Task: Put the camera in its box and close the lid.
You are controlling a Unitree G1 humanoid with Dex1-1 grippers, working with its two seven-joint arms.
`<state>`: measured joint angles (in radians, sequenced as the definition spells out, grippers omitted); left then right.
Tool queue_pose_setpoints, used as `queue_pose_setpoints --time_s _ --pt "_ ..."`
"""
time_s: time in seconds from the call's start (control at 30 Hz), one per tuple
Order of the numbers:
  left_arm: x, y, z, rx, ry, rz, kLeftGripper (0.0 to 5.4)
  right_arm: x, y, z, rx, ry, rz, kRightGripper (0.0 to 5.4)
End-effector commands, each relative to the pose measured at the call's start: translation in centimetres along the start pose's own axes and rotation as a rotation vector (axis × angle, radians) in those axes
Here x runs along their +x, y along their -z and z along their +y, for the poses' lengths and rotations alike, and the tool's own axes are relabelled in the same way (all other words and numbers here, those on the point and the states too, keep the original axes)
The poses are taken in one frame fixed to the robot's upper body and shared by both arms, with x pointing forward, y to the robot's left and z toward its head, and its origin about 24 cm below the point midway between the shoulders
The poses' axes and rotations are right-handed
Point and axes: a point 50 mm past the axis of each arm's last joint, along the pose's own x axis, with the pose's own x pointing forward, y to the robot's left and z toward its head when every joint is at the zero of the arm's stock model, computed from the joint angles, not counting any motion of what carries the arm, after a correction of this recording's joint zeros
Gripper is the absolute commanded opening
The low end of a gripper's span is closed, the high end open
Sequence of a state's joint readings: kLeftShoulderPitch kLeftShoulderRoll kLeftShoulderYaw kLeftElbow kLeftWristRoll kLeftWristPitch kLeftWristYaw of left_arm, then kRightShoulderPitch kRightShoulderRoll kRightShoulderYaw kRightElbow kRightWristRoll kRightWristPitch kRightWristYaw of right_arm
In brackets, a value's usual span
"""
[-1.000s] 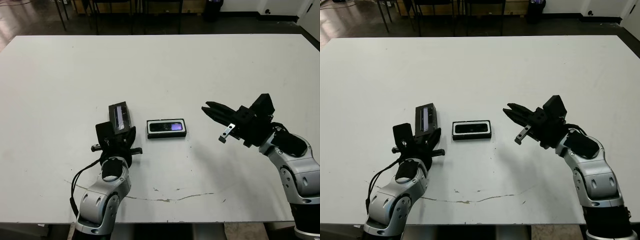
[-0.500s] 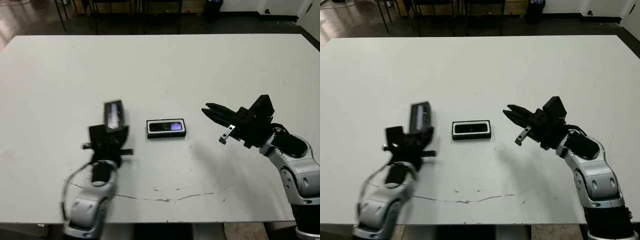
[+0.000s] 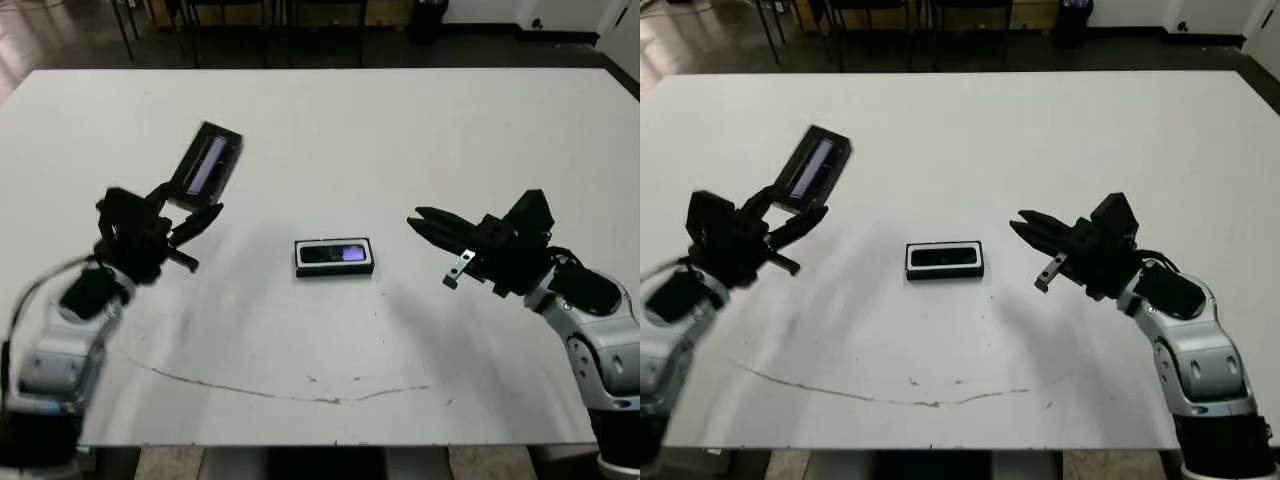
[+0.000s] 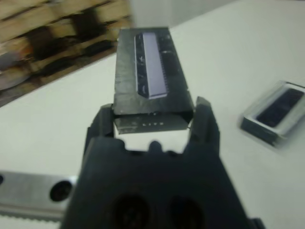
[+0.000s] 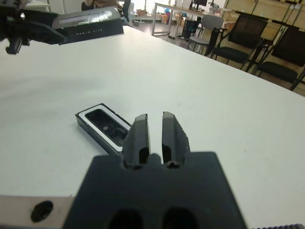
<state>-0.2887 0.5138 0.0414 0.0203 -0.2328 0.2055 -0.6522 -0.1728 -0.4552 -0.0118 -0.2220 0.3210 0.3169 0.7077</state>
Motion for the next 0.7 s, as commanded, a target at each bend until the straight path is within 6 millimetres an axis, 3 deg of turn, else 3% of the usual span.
queue_pose_setpoints --time_s 0.03,0.33,0.7 --pt "0.8 -0.5 0.8 0.039 0.19 0.057 0.62 -0.6 0.5 -0.6 0.026 0.018 0.04 0.0" --pt "3.3 -1.7 0.5 0.039 0.569 0.189 0.62 -1.0 0.3 -1.6 0.029 0.04 0.029 0.0" --pt "5.2 -2.1 -0.3 -0.056 0.704 0.147 0.62 -1.1 0.4 -1.9 0.016 0.047 0.031 0.0"
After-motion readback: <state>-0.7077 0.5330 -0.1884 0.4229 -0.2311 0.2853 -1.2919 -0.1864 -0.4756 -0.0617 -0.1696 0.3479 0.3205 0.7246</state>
